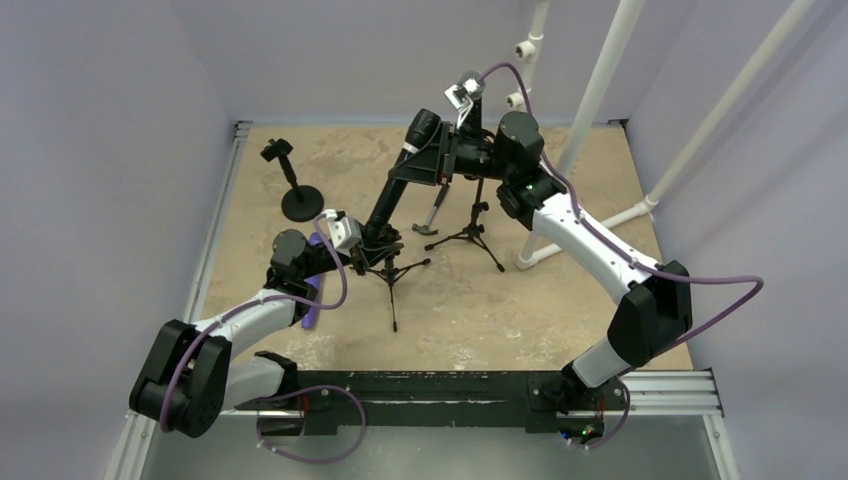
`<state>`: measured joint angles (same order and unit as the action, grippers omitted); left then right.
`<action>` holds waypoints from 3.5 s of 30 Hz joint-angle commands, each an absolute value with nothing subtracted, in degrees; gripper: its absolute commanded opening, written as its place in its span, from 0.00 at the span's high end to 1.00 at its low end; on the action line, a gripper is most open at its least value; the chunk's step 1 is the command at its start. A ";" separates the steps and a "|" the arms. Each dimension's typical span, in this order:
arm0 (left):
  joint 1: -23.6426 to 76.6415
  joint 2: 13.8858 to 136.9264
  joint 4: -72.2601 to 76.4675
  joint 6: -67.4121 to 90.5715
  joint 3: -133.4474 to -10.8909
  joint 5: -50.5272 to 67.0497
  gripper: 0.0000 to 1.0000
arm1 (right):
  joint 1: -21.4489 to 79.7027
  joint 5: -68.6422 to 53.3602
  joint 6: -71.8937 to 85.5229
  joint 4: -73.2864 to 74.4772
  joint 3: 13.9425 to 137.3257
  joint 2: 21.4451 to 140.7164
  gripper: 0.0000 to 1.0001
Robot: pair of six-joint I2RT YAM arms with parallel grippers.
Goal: Remove the microphone from the stand
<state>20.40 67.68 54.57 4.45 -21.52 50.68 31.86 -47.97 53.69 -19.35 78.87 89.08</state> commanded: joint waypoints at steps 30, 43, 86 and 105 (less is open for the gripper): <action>19.16 72.88 59.78 11.65 -22.44 51.35 0.90 | 29.61 -45.73 10.39 16.61 99.75 83.20 1.00; 16.69 71.99 59.22 11.78 -23.14 52.68 0.36 | 29.62 -46.58 4.68 20.17 94.01 79.85 1.00; 3.50 50.04 -42.49 -19.13 -71.88 68.15 0.00 | 30.11 -62.93 11.36 13.99 90.05 77.57 1.00; 20.59 70.68 -19.44 21.49 -88.50 57.80 0.14 | 30.23 -64.77 28.35 -1.99 98.43 84.99 1.00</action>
<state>18.72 70.04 -22.96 15.31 -86.15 59.13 30.09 -63.51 26.48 1.98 95.15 85.93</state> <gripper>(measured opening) 0.880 0.360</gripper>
